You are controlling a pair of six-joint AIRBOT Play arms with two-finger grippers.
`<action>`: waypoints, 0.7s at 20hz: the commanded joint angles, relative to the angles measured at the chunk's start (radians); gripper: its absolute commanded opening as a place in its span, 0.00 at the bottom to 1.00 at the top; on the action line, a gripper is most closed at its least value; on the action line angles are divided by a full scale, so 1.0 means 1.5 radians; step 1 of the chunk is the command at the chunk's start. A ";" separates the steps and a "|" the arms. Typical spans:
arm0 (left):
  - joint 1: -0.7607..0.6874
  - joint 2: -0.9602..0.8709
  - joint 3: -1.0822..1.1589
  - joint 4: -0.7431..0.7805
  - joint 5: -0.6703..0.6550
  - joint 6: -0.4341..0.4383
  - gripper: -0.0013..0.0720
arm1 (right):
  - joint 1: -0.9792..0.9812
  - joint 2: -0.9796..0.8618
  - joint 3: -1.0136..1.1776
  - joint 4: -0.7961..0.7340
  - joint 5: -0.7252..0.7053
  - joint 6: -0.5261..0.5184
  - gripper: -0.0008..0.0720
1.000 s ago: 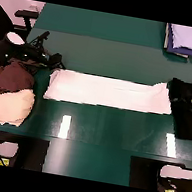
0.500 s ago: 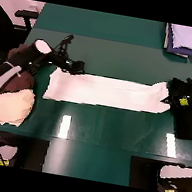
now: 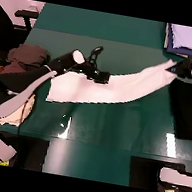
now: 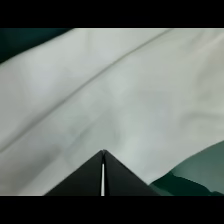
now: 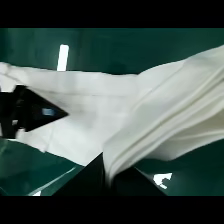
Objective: Fold the shirts.
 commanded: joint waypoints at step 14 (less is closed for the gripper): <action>0.070 0.043 0.109 0.125 -0.115 0.006 0.05 | 0.325 0.025 0.158 0.026 -0.105 0.015 0.03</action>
